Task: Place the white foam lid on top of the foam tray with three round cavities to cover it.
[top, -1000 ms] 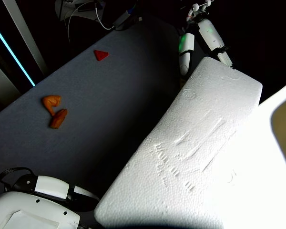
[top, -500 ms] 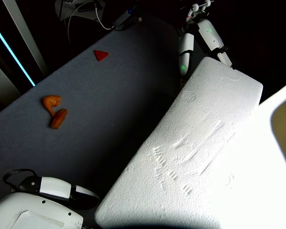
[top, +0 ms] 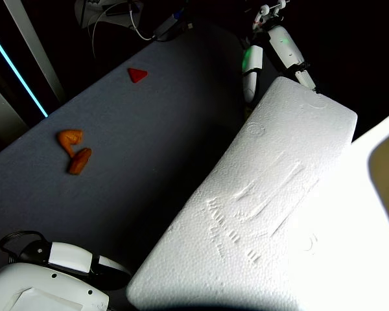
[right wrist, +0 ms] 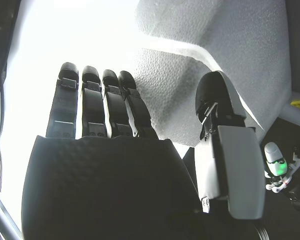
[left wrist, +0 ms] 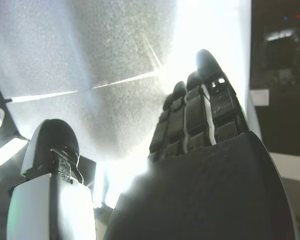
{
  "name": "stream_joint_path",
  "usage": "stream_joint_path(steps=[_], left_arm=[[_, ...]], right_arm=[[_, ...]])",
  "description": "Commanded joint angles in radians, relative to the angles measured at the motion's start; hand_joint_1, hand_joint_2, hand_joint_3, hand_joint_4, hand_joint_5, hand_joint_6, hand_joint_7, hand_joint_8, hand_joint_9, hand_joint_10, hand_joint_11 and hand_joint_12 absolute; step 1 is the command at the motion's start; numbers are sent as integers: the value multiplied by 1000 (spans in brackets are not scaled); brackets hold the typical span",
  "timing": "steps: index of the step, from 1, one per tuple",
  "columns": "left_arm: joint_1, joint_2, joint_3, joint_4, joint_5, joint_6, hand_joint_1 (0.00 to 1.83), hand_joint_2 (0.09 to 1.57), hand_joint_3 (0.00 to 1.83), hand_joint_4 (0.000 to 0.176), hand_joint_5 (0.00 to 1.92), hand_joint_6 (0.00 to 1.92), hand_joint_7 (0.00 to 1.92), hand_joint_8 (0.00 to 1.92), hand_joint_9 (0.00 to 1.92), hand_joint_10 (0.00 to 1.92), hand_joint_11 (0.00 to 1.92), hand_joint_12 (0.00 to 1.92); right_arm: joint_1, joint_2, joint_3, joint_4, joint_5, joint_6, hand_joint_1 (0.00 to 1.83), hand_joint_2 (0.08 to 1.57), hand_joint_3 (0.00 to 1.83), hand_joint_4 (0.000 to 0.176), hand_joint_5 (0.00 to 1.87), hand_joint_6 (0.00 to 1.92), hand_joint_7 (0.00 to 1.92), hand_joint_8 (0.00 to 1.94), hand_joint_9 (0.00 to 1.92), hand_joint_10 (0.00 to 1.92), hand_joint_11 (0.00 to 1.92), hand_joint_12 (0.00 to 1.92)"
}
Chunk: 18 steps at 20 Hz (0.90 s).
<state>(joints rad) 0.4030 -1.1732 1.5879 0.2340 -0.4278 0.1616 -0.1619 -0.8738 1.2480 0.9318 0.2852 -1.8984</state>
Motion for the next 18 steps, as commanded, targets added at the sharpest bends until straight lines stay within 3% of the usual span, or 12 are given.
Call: stream_joint_path(steps=[1, 7, 14, 18], left_arm=[[-12, 0, -11, -7, -193, 0, 462, 1104, 4, 0, 88, 3, 34, 0, 76, 5, 0, 967], [-12, 9, -12, -22, -197, 10, 471, 1117, 1, 0, 78, 2, 67, 5, 118, 17, 0, 1089], [1, 14, -11, -40, -196, 17, 472, 1131, 1, 0, 60, 1, 40, 3, 92, 4, 0, 897], [8, 19, -12, -45, -200, 17, 486, 1134, 2, 0, 80, 6, 48, 2, 94, 3, 0, 964]], right_arm=[[17, 16, 2, -22, 90, -4, 332, 1257, 6, 0, 0, 0, 0, 0, 0, 0, 0, 0], [17, 20, -4, -22, 96, -5, 356, 1236, 0, 0, 0, 0, 0, 0, 0, 0, 0, 0], [17, 27, -6, -14, 99, -13, 391, 1220, 0, 0, 0, 0, 0, 0, 0, 0, 0, 0], [17, 27, -12, 28, 106, -80, 388, 1211, 0, 0, 0, 0, 0, 0, 0, 0, 0, 0]])
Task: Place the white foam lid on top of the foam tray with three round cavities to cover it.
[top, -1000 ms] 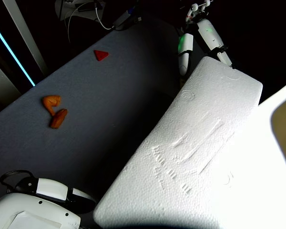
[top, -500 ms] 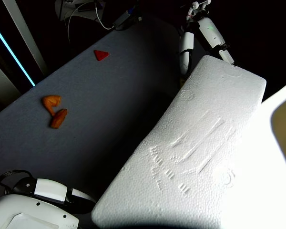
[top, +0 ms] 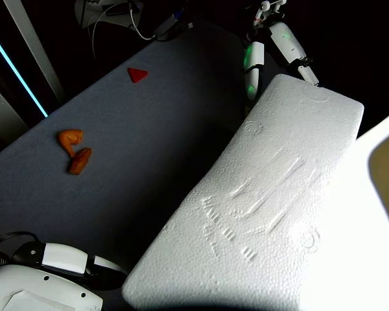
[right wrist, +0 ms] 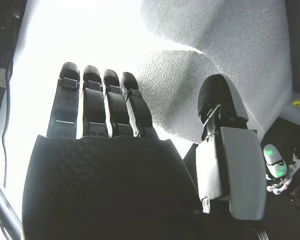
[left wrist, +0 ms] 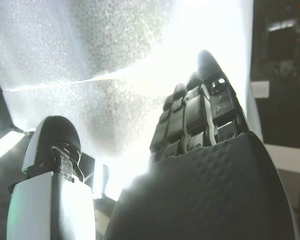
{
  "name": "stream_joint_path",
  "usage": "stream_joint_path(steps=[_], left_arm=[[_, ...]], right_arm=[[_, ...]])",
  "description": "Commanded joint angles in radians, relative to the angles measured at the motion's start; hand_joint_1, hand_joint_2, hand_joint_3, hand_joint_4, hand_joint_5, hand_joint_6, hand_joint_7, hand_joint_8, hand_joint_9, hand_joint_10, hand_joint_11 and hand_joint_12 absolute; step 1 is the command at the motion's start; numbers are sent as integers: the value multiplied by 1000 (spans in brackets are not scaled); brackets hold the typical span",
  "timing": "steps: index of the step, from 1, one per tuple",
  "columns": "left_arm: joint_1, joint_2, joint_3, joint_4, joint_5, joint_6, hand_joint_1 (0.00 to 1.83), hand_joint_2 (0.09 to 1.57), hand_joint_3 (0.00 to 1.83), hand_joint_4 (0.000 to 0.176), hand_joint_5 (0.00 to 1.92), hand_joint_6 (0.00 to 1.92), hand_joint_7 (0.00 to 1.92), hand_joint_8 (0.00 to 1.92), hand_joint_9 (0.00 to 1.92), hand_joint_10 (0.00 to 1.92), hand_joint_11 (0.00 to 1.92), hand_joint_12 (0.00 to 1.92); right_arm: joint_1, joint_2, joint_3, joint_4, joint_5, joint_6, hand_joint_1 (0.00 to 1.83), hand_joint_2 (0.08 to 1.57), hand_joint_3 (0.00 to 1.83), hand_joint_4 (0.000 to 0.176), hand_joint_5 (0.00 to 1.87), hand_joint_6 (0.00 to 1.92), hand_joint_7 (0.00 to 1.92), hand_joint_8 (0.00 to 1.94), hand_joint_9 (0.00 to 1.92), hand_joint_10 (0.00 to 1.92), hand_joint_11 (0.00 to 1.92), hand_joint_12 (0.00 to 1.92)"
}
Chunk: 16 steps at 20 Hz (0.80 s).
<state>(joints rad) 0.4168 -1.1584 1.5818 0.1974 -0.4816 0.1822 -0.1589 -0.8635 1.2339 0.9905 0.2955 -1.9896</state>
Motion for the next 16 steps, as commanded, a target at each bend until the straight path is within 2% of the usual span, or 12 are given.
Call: stream_joint_path(steps=[1, 2, 6, 9, 12, 14, 16], left_arm=[[-5, 6, -5, -16, -144, 2, 500, 1136, 2, 0, 81, 6, 42, 0, 86, 0, 0, 964], [-4, 7, -5, -23, -142, 7, 479, 1132, 0, 0, 82, 0, 47, 0, 88, 0, 0, 997], [-3, 11, -1, -48, -133, 30, 442, 1123, 0, 0, 66, 0, 22, 0, 69, 0, 0, 908], [3, 11, 4, -66, -131, 36, 462, 1110, 0, 0, 40, 0, 0, 0, 14, 0, 0, 716], [6, 12, 5, -72, -129, 40, 479, 1110, 0, 0, 35, 0, 0, 0, 11, 0, 0, 719], [7, 12, 5, -74, -129, 40, 395, 1092, 0, 0, 3, 0, 0, 0, 6, 1, 0, 829], [7, 12, 5, -75, -129, 40, 420, 1087, 0, 0, 5, 0, 0, 0, 8, 2, 0, 764]], right_arm=[[20, 18, -1, -4, 96, -32, 401, 1215, 0, 0, 0, 0, 0, 0, 0, 0, 0, 0], [29, 23, -5, 10, 98, -59, 469, 1222, 0, 0, 0, 0, 0, 0, 0, 0, 0, 0], [44, 27, -4, 17, 98, -74, 449, 1234, 5, 0, 0, 0, 0, 0, 0, 0, 0, 0], [46, 26, -2, 17, 99, -74, 475, 1236, 2, 0, 0, 0, 0, 0, 0, 0, 0, 0], [46, 26, -1, 18, 100, -74, 475, 1222, 0, 0, 0, 0, 0, 0, 0, 0, 0, 0], [46, 26, -1, 19, 100, -74, 433, 1222, 0, 0, 0, 0, 0, 0, 0, 0, 0, 0], [46, 26, -1, 19, 100, -74, 501, 1243, 6, 0, 0, 0, 0, 0, 0, 0, 0, 0]])
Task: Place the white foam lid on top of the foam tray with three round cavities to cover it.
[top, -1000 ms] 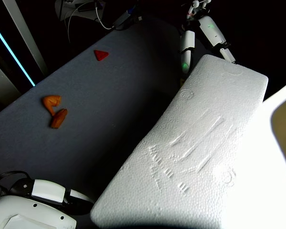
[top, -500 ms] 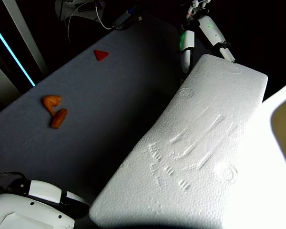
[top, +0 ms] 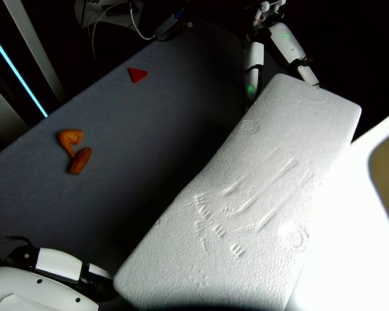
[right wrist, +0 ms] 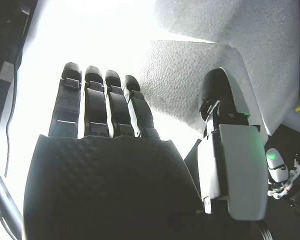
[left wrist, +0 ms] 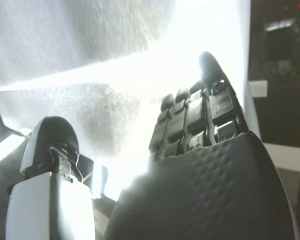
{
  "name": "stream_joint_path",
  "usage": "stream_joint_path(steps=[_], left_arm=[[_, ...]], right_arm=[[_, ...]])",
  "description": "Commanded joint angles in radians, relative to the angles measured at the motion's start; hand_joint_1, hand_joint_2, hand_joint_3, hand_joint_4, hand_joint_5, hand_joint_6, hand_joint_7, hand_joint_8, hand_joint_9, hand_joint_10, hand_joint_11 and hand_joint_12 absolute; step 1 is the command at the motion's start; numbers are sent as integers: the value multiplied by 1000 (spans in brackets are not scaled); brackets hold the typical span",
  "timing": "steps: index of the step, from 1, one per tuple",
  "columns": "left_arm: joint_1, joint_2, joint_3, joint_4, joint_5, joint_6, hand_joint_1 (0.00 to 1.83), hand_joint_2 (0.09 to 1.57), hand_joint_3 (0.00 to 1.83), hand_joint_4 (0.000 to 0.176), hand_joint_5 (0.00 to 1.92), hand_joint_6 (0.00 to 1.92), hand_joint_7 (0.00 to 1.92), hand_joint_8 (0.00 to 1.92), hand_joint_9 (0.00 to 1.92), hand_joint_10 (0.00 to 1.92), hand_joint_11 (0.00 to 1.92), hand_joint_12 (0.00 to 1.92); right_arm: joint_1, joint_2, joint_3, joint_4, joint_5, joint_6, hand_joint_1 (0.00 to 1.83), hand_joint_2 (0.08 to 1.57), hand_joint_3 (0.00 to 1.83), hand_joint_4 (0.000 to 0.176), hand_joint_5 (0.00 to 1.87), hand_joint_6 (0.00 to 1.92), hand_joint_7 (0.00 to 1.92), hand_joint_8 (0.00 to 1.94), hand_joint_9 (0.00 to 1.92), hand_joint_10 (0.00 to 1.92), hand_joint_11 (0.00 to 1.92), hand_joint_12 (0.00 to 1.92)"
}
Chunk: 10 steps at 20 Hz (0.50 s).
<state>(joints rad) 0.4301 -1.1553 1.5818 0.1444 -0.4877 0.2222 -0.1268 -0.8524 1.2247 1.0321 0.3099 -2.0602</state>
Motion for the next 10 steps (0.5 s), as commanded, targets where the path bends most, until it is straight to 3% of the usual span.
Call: stream_joint_path(steps=[1, 3, 5, 6, 7, 8, 10], left_arm=[[-6, 9, 5, -23, -123, 1, 430, 1084, 0, 0, 2, 1, 0, 0, 17, 4, 0, 879], [-6, 9, 5, -24, -123, 1, 426, 1092, 1, 0, 0, 0, 0, 0, 0, 0, 0, 728], [-6, 9, 6, -24, -123, 1, 414, 1102, 2, 0, 0, 0, 0, 0, 5, 1, 0, 749], [-6, 9, 6, -25, -123, 2, 404, 1105, 2, 0, 0, 0, 0, 0, 0, 0, 0, 644], [-6, 9, 6, -25, -123, 2, 432, 1113, 2, 0, 0, 0, 0, 0, 0, 0, 0, 514], [-6, 9, 6, -26, -123, 2, 437, 1127, 3, 0, 0, 0, 0, 0, 6, 2, 0, 617], [-6, 9, 6, -27, -123, 3, 423, 1131, 1, 0, 0, 0, 0, 0, 20, 5, 0, 675]], right_arm=[[14, 15, 8, -23, 85, -3, 575, 1236, 1, 0, 0, 0, 0, 0, 0, 0, 0, 0], [14, 15, 8, -23, 85, -3, 452, 1232, 0, 0, 0, 0, 0, 0, 0, 0, 17, 11], [14, 15, 8, -22, 85, -3, 467, 1272, 13, 0, 0, 0, 0, 0, 0, 0, 3, 2], [14, 15, 8, -22, 85, -3, 414, 1294, 19, 0, 0, 0, 0, 0, 0, 0, 0, 0], [14, 15, 8, -22, 85, -3, 442, 1327, 0, 0, 0, 0, 0, 0, 0, 0, 0, 500], [14, 15, 9, -22, 85, -3, 404, 1288, 0, 0, 0, 0, 0, 0, 0, 0, 0, 1009], [14, 15, 9, -21, 85, -3, 346, 1304, 0, 0, 0, 0, 0, 0, 0, 0, 0, 928]])
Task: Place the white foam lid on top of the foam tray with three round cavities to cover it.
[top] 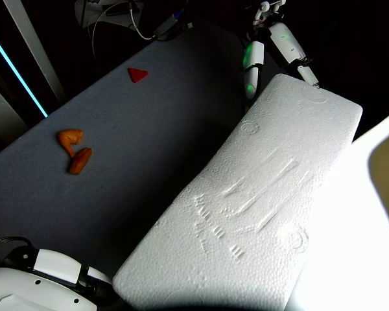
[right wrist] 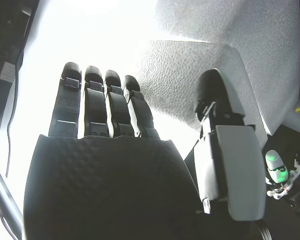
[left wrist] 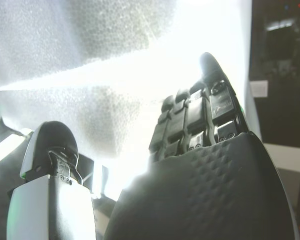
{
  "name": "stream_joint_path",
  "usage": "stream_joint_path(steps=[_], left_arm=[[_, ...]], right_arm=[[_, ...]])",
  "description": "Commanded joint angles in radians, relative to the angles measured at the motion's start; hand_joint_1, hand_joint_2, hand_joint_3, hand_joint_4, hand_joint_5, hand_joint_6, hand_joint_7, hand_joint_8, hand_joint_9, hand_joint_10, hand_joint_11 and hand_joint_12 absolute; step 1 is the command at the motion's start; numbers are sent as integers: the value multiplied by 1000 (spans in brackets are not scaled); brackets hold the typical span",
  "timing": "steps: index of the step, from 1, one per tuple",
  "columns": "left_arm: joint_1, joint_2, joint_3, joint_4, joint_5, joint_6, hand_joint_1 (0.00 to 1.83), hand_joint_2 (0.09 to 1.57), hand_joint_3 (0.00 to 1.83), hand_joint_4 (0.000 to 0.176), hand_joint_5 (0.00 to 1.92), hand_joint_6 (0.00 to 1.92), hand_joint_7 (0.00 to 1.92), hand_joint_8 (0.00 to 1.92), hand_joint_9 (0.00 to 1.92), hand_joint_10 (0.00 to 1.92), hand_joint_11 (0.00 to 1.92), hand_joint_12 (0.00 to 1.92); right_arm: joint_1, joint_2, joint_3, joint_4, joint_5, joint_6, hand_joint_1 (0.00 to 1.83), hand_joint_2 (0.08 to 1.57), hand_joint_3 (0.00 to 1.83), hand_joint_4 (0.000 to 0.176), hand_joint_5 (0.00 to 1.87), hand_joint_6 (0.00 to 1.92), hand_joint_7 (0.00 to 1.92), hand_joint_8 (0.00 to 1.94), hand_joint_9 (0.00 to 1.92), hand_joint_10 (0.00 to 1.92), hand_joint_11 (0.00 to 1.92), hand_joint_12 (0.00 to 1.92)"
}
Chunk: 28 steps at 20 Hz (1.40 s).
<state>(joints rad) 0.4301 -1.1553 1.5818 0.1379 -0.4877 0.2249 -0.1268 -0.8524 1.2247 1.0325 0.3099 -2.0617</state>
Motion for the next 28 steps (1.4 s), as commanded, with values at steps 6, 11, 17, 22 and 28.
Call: stream_joint_path(steps=[6, 11, 17, 22, 28], left_arm=[[-4, 9, 7, -26, -122, 4, 353, 1098, 0, 0, 0, 0, 0, 0, 6, 1, 0, 813], [-2, 9, 7, -31, -122, 6, 339, 1055, 0, 0, 0, 0, 0, 0, 1, 0, 0, 939], [31, 36, -10, -145, -169, 68, 409, 1038, 0, 6, 0, 0, 0, 0, 0, 0, 0, 582], [49, 56, -27, -156, -190, 70, 417, 1026, 1, 3, 0, 0, 0, 0, 0, 0, 0, 695], [53, 59, -29, -156, -196, 71, 475, 1023, 0, 36, 0, 0, 0, 0, 0, 0, 0, 682]], right_arm=[[14, 15, 9, -21, 85, -2, 351, 1217, 7, 0, 0, 0, 0, 0, 0, 0, 0, 106], [15, 12, 13, -18, 81, -2, 340, 1218, 0, 0, 0, 0, 0, 0, 0, 0, 0, 744], [96, -31, 39, -36, 62, -23, 371, 1244, 0, 0, 0, 0, 0, 0, 0, 0, 0, 7], [102, -27, 30, -50, 63, -23, 441, 1218, 0, 0, 0, 0, 0, 0, 0, 0, 0, 0], [102, -10, 23, -50, 66, -24, 418, 1201, 0, 0, 0, 0, 0, 0, 0, 0, 0, 0]])
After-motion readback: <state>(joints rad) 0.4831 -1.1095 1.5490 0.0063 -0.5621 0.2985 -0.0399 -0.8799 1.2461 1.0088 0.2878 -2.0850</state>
